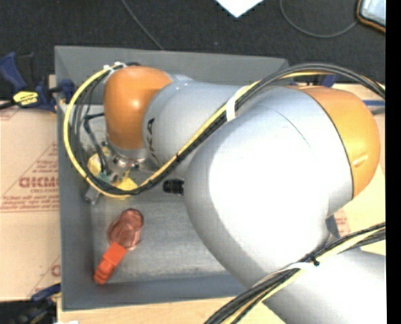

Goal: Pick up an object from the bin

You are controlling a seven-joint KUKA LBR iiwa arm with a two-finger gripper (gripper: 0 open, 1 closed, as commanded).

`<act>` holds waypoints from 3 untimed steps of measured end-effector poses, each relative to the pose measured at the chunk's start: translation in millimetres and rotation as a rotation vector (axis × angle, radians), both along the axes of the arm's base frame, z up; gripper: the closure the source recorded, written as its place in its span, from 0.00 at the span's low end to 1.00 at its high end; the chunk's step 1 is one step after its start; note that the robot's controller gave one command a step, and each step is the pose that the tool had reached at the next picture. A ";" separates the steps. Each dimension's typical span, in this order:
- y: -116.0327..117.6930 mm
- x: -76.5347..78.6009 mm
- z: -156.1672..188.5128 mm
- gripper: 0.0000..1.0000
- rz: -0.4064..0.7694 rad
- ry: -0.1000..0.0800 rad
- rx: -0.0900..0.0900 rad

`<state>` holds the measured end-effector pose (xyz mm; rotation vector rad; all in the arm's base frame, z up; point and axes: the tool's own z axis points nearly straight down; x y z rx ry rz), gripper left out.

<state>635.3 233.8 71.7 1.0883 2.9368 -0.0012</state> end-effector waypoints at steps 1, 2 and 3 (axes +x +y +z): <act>-4.2 -10.6 0.9 1.00 -0.211 -0.005 -0.003; -4.1 -10.6 0.9 1.00 -0.211 -0.005 -0.003; -5.1 -10.8 4.1 1.00 -0.210 -0.006 -0.005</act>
Offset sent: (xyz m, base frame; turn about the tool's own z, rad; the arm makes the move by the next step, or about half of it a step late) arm 0.0000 0.0000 0.0000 0.0000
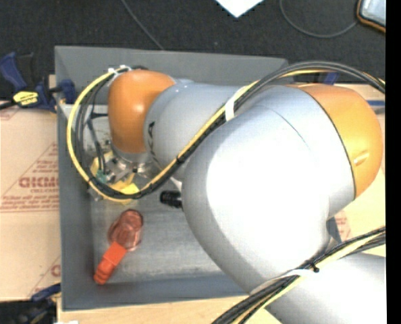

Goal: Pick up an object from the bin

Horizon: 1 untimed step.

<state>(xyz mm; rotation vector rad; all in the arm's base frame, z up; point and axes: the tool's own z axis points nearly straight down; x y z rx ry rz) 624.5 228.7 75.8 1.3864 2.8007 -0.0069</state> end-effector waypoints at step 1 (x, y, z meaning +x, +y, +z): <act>-1.5 -2.0 18.9 1.00 -0.001 0.009 -0.003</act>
Offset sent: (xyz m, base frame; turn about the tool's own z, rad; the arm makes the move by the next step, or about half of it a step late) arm -0.0017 -0.0012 0.1206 0.0003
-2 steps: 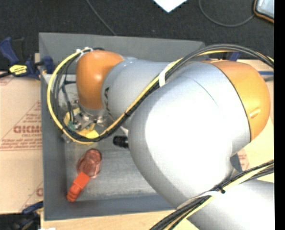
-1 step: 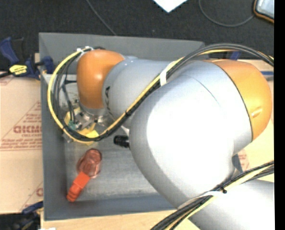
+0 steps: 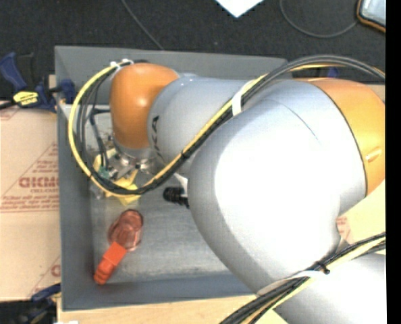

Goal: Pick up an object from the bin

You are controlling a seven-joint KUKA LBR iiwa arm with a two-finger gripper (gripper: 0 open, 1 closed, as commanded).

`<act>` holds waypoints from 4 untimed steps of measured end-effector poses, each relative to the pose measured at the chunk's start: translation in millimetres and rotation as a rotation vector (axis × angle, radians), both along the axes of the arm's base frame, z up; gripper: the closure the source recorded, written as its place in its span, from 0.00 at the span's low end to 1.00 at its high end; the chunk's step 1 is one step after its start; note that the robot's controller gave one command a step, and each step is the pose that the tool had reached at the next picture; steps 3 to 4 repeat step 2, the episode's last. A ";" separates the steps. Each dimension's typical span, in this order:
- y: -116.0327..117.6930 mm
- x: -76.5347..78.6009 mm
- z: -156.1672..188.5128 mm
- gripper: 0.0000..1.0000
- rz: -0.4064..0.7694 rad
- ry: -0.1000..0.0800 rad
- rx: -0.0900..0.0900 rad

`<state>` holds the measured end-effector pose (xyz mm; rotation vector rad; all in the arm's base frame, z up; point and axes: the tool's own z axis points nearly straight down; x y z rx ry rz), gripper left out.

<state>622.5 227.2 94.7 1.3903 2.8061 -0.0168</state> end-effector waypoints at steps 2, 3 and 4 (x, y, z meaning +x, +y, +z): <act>-0.9 2.3 71.5 1.00 0.002 -0.005 0.002; -0.9 2.3 71.5 1.00 0.002 -0.005 0.002; -0.9 2.3 71.5 1.00 0.002 -0.005 0.002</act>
Offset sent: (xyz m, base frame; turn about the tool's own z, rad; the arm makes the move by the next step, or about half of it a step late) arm 0.0003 -0.0004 0.0817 -0.0001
